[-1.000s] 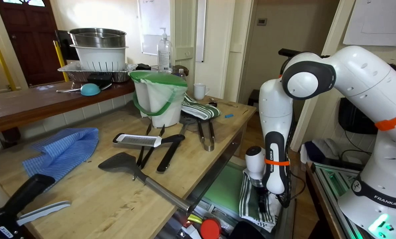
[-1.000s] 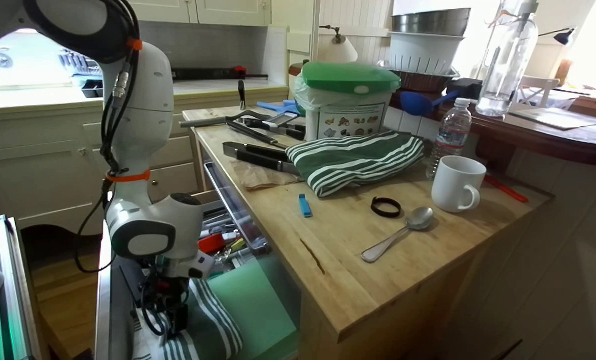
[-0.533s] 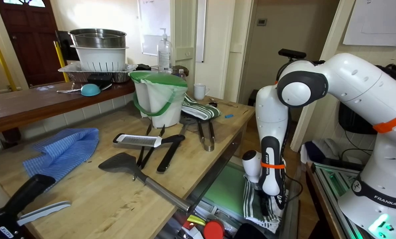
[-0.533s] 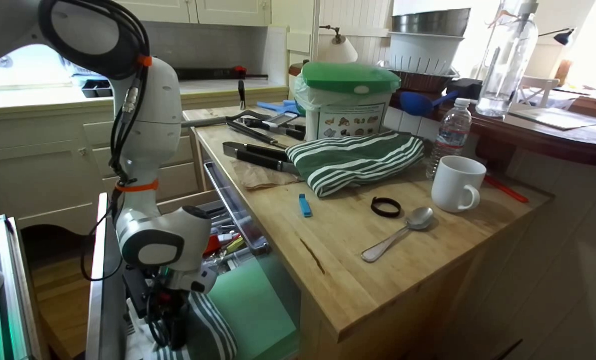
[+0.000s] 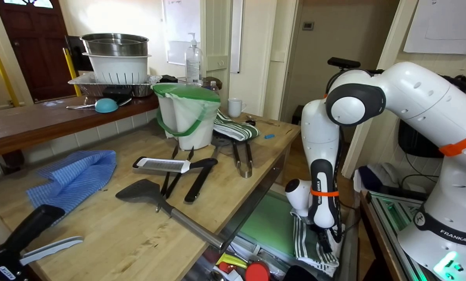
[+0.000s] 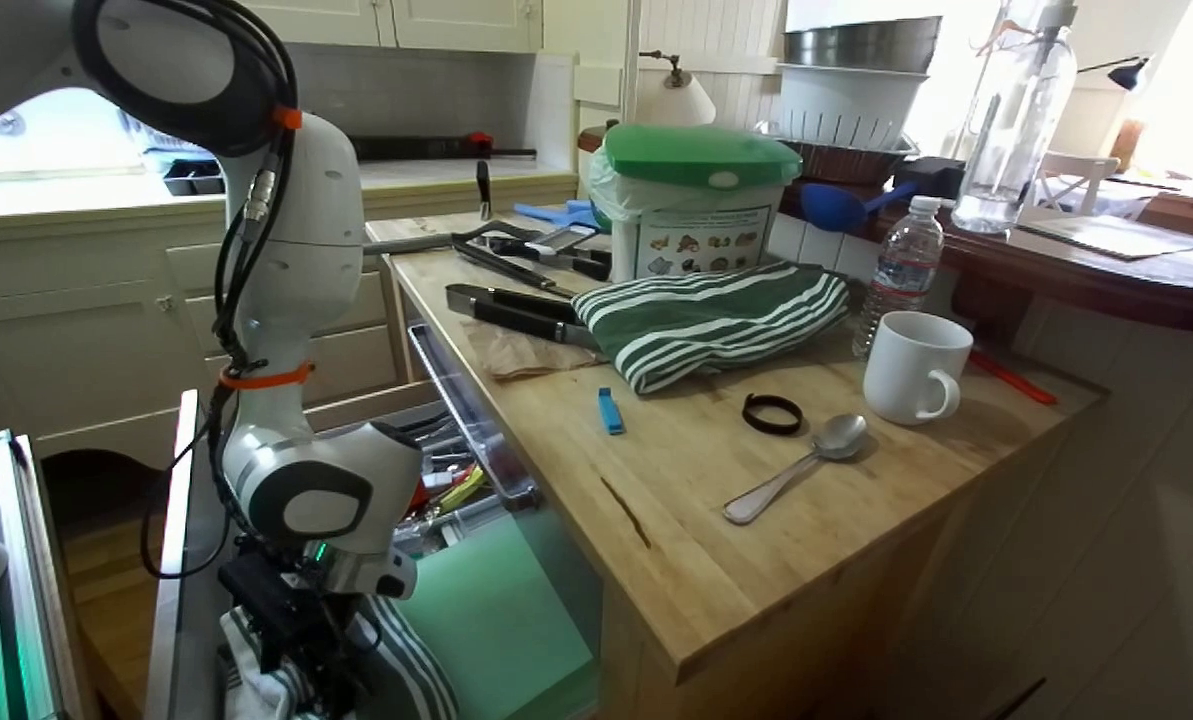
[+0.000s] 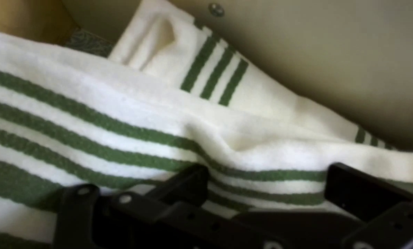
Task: Take the black item out of the drawer
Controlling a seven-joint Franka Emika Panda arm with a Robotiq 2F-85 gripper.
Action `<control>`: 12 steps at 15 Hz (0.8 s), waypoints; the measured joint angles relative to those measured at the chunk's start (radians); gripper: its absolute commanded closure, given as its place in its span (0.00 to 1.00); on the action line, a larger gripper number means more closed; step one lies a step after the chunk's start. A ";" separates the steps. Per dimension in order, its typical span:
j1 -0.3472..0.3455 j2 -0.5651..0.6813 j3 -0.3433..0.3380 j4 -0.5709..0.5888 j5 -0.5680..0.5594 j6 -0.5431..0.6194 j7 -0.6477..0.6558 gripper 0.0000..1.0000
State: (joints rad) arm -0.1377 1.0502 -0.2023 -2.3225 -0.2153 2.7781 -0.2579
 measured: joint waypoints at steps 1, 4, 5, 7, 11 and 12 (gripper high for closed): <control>0.000 0.000 -0.008 0.001 -0.027 -0.027 -0.025 0.00; 0.006 0.000 -0.029 0.007 -0.103 -0.082 -0.082 0.00; 0.007 0.001 -0.032 0.007 -0.121 -0.082 -0.087 0.00; 0.005 0.001 -0.034 0.004 -0.144 -0.043 -0.092 0.00; 0.005 -0.001 -0.057 -0.040 -0.168 0.132 -0.092 0.00; 0.004 -0.001 -0.062 -0.048 -0.168 0.174 -0.093 0.00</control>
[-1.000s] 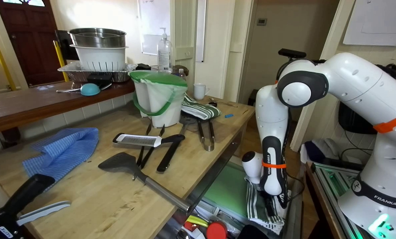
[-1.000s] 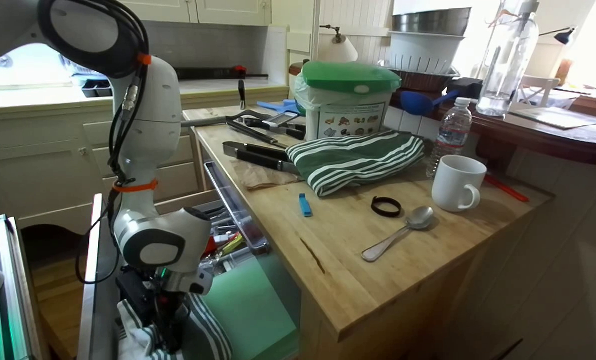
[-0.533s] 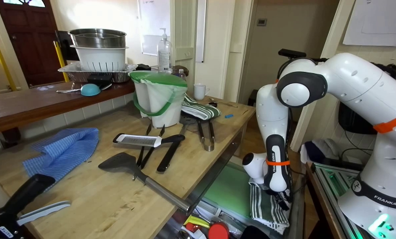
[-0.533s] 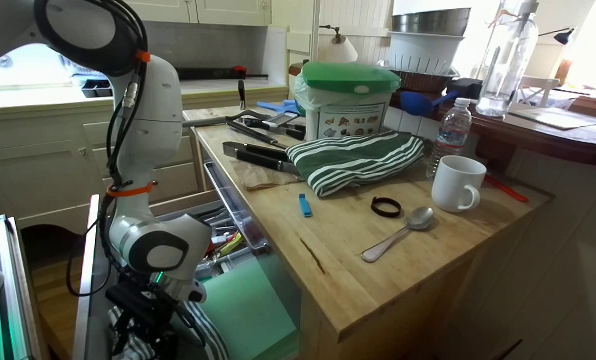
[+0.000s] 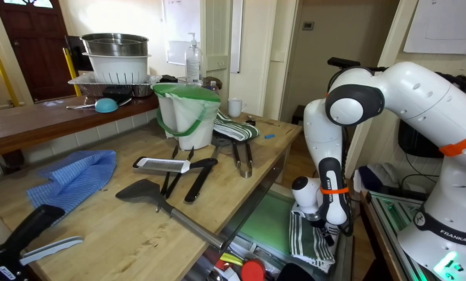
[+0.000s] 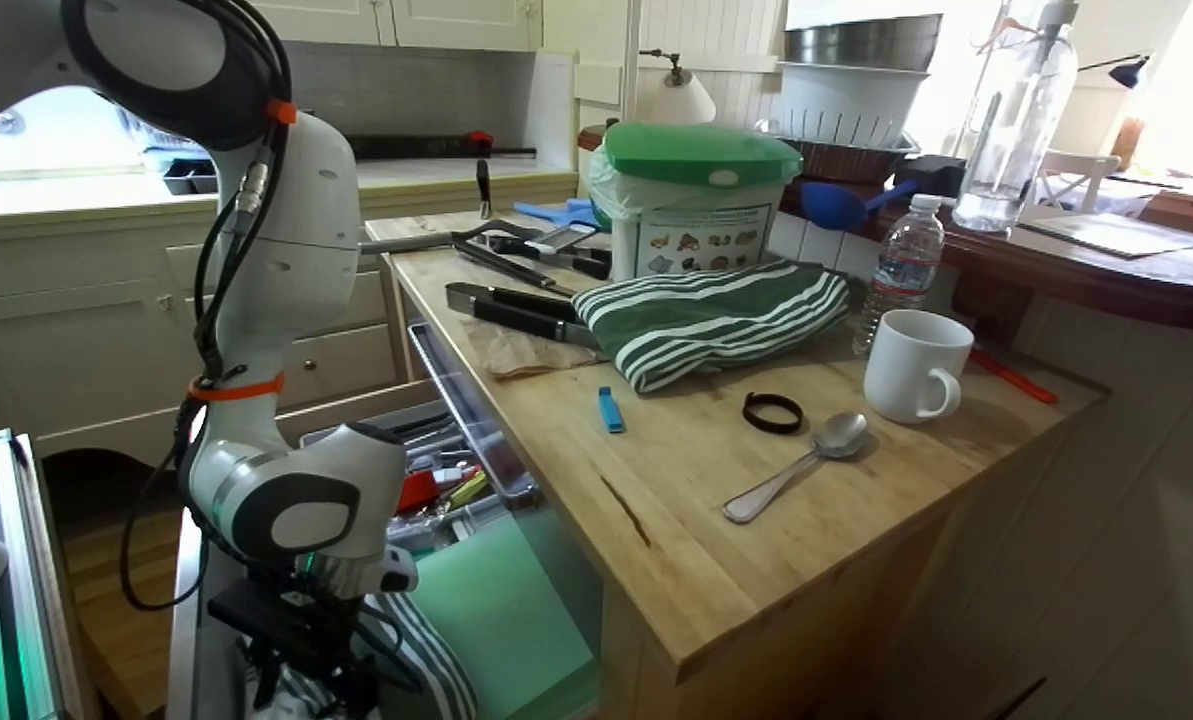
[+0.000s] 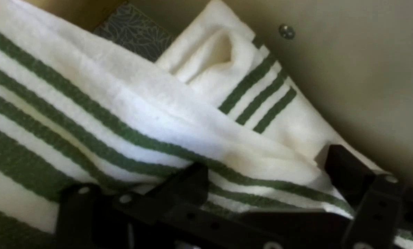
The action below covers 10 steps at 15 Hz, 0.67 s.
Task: Take the black item out of the drawer
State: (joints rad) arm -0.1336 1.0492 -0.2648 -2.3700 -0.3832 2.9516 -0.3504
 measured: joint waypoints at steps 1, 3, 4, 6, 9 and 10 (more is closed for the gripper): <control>-0.003 -0.001 -0.003 -0.006 0.000 0.038 -0.001 0.00; -0.025 -0.006 0.002 -0.009 0.000 0.085 -0.014 0.00; -0.042 -0.011 0.008 -0.007 0.000 0.092 -0.025 0.00; -0.054 -0.045 0.001 -0.083 -0.006 0.164 -0.047 0.00; -0.045 -0.121 -0.029 -0.235 -0.020 0.318 -0.063 0.00; -0.035 -0.147 -0.046 -0.290 -0.020 0.349 -0.072 0.00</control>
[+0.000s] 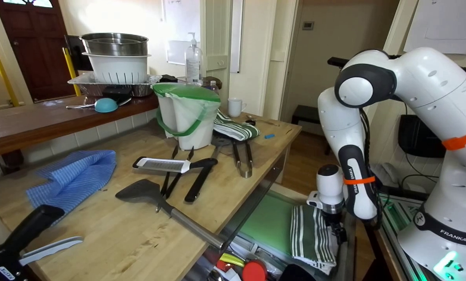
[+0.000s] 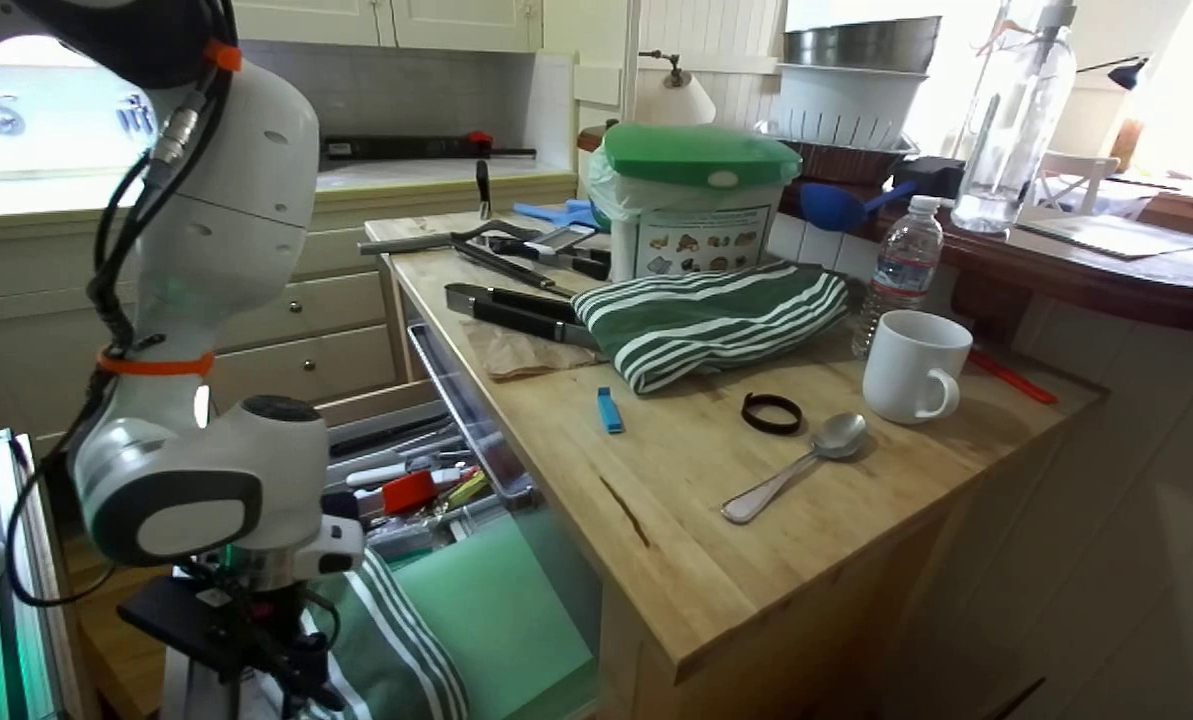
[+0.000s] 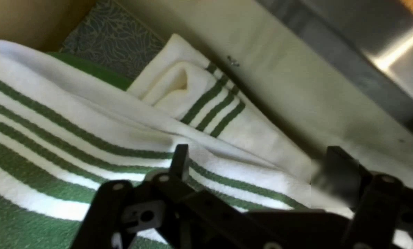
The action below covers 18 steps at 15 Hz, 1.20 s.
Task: Take the black item out of the drawer
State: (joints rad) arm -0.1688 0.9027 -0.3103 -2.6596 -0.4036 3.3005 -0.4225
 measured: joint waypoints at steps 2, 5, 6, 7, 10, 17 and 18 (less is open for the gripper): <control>0.031 -0.042 -0.045 -0.099 0.003 0.111 -0.007 0.00; 0.057 -0.016 -0.134 -0.125 -0.071 0.298 0.030 0.00; 0.069 0.010 -0.172 -0.123 -0.091 0.375 0.032 0.00; 0.084 0.037 -0.212 -0.122 -0.106 0.459 0.032 0.00; 0.115 0.106 -0.321 -0.120 -0.160 0.704 0.032 0.00; 0.112 0.147 -0.582 -0.105 -0.558 0.928 0.174 0.00; 0.136 0.143 -0.629 -0.103 -0.634 0.922 0.231 0.00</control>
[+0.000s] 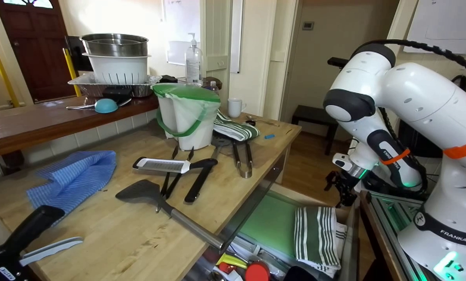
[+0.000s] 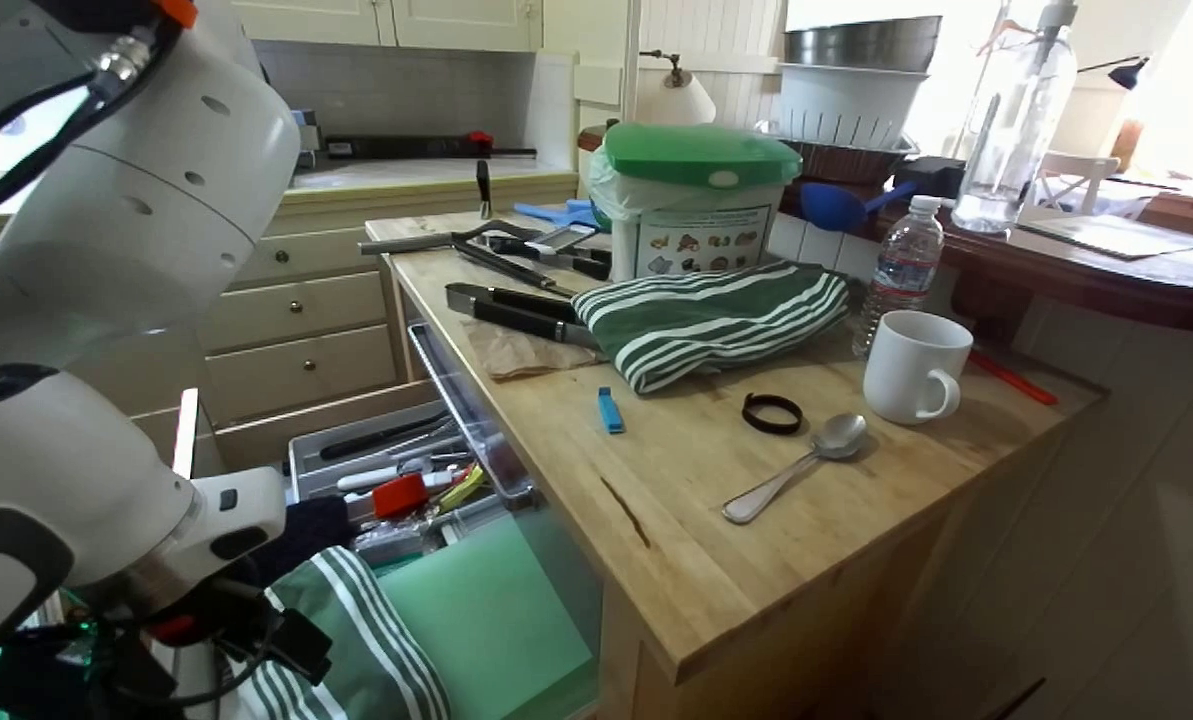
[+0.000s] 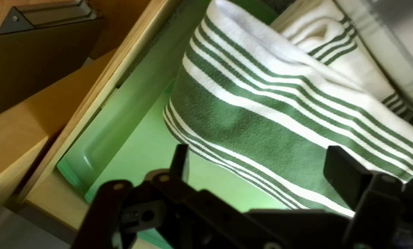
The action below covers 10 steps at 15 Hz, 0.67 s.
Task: Take the black item out of the drawer
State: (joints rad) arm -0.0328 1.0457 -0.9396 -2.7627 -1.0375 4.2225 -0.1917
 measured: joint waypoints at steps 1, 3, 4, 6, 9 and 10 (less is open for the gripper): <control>0.033 -0.006 -0.044 0.002 -0.075 -0.008 0.060 0.00; 0.127 -0.022 -0.130 0.004 -0.220 -0.012 0.193 0.00; 0.183 -0.032 -0.167 0.004 -0.290 -0.013 0.263 0.00; 0.298 -0.056 -0.226 0.005 -0.395 -0.027 0.408 0.00; 0.335 -0.060 -0.232 0.005 -0.397 -0.030 0.430 0.00; 0.323 -0.059 -0.231 0.005 -0.397 -0.030 0.424 0.00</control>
State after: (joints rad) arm 0.2900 0.9869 -1.1709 -2.7578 -1.4350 4.1925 0.2321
